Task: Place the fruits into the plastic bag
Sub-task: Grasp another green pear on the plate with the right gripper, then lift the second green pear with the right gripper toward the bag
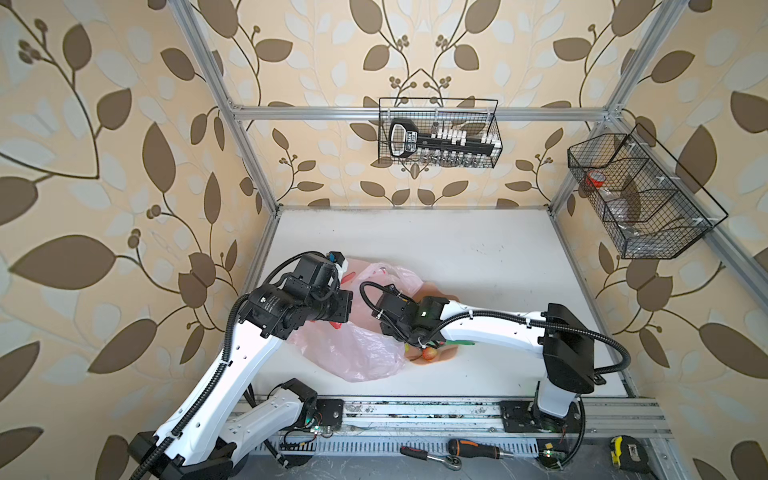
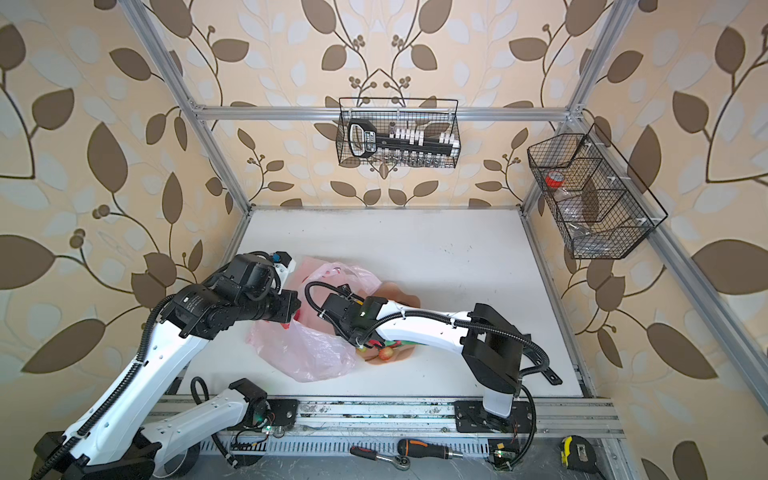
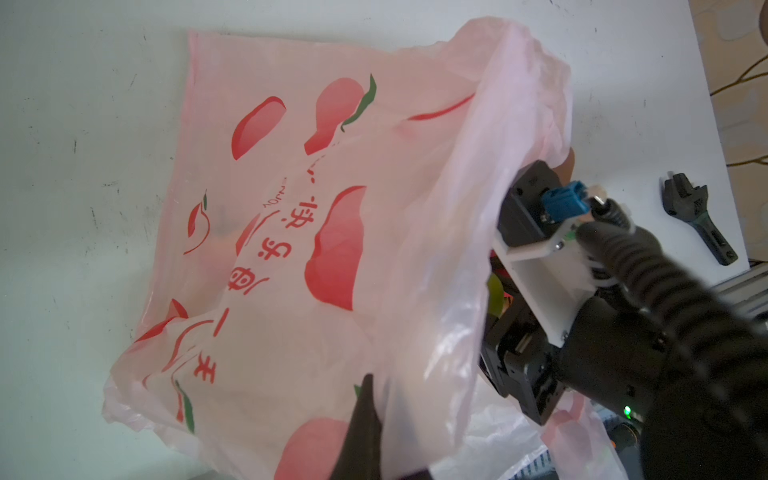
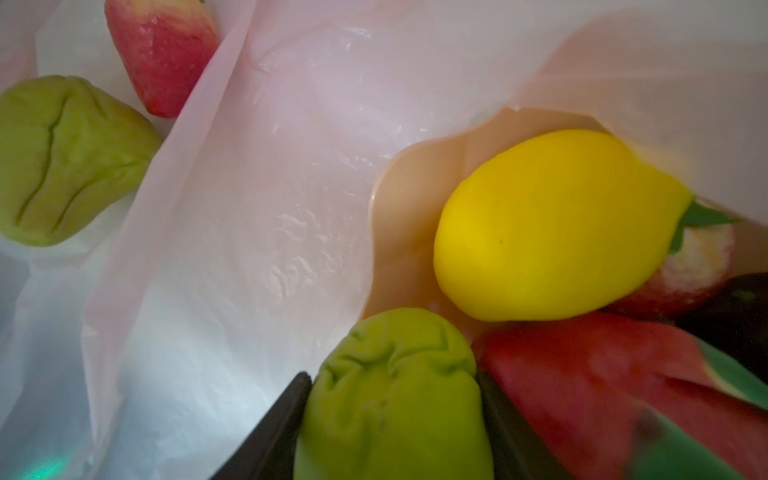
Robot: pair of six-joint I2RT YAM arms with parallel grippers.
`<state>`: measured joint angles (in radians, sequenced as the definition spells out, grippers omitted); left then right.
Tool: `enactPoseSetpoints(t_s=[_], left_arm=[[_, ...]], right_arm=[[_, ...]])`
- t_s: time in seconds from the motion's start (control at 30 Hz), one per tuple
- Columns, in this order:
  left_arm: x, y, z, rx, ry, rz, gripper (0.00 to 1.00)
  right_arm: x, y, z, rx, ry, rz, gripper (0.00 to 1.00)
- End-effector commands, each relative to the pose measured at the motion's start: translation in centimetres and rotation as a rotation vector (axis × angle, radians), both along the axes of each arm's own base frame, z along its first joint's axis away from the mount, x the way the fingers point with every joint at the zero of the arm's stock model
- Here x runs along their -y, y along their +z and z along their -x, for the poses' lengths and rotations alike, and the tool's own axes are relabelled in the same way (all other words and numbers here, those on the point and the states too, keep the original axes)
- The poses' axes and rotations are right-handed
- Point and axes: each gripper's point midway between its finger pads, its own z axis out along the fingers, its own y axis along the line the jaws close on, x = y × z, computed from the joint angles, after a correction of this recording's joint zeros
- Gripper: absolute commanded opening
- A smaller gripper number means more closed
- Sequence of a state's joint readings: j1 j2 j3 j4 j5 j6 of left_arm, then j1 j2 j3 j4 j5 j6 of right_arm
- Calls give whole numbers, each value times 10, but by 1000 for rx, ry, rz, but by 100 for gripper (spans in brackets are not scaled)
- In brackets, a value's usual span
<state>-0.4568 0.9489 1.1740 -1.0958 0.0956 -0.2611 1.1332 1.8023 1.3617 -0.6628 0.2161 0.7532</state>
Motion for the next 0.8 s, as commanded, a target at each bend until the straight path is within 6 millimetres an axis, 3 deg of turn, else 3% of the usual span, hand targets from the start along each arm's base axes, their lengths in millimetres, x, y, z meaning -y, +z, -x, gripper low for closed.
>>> enactPoseSetpoints(t_s=[0.0, 0.43, 0.77], left_arm=[[-3, 6, 0, 24, 0, -7, 1], [-3, 8, -1, 27, -1, -5, 1], [0, 9, -2, 26, -9, 2, 1]], right_arm=[[2, 6, -2, 24, -4, 26, 50], [3, 33, -9, 66, -42, -81, 36], [8, 55, -10, 46, -95, -286, 35]])
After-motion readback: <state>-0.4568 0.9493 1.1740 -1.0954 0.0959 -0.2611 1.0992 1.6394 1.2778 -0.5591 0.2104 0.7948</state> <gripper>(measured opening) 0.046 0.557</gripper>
